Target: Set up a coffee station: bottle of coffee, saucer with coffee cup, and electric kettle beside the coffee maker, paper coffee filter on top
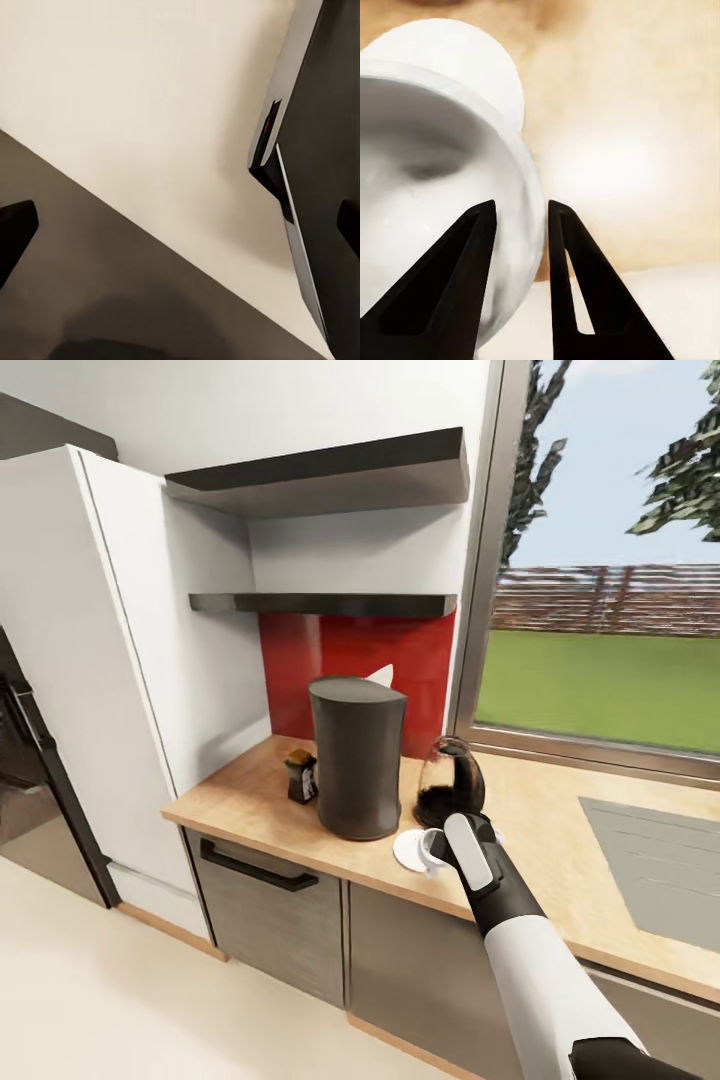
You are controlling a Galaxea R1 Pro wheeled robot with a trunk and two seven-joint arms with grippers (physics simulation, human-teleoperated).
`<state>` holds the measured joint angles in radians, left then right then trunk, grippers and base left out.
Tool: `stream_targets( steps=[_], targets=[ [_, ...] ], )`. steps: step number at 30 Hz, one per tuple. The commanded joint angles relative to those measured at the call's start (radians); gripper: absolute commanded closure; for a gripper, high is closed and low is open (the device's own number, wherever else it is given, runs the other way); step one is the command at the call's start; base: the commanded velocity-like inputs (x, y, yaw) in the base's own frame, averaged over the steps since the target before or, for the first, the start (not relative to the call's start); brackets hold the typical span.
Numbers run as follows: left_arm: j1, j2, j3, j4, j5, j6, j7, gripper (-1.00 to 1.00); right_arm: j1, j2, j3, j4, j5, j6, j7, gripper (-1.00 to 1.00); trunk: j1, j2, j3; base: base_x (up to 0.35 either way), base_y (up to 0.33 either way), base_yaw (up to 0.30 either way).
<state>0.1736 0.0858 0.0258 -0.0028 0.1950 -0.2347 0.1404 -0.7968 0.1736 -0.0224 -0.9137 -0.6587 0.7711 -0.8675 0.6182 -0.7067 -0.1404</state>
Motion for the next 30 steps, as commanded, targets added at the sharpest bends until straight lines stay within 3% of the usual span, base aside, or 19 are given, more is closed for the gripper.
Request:
stream_targets(
  steps=[1, 30],
  targets=[
    [0.000, 0.000, 0.002, 0.000, 0.003, -0.003, 0.000, -1.00, -0.001, 0.001, -0.002, -0.002, -0.008, 0.002, -0.007, 1.00, 0.001, -0.001, -0.001, 0.109, 0.254, 0.000],
    [0.000, -0.001, 0.002, 0.000, 0.003, -0.002, 0.000, -1.00, 0.001, 0.001, -0.005, 0.002, -0.008, 0.000, -0.007, 1.00, 0.001, -0.001, -0.001, 0.096, 0.045, -0.011]
  ],
)
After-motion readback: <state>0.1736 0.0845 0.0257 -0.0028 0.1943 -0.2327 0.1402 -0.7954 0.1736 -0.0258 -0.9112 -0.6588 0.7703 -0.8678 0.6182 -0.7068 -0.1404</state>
